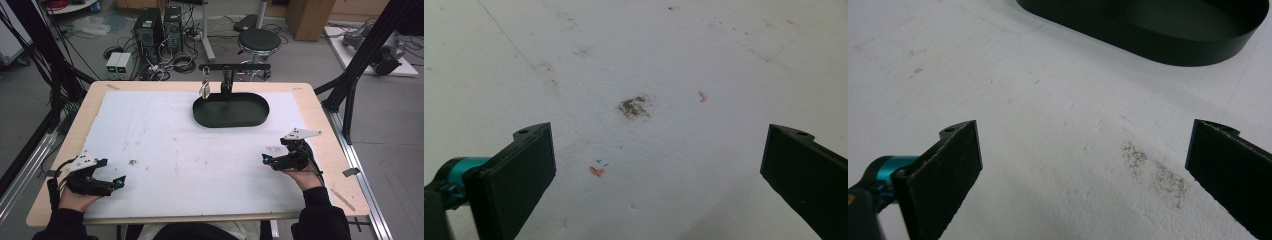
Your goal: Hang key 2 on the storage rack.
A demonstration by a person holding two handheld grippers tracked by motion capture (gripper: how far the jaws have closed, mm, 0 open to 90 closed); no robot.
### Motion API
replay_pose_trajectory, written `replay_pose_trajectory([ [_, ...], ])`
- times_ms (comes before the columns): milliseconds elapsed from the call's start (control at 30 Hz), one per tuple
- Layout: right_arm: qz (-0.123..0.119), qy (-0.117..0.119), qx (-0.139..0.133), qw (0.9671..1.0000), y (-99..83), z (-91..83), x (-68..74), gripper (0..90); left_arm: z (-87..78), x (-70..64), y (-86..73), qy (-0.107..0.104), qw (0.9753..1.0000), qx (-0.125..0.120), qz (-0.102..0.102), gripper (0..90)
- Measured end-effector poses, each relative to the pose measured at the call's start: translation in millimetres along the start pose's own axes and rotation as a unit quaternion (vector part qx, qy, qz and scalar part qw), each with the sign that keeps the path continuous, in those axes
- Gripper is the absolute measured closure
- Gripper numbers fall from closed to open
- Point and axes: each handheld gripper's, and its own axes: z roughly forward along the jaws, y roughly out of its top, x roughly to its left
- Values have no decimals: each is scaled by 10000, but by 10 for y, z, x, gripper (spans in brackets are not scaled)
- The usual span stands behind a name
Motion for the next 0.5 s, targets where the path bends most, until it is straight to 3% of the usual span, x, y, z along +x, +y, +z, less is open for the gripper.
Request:
replay_pose_trajectory([
  [433, -114, -160, -28, 9998, -168, 21, 60, 8, 8, 17, 0, -19, 10000, 10, -8, 17],
  [467, -206, -302, -35, 9993, -177, 43, 66, 8, 15, 19, -1, -26, 10000, 9, -21, 17],
  [500, -206, -302, -35, 9993, -177, 43, 66, 8, 21, 21, -2, -24, 10000, 17, -21, 17],
])
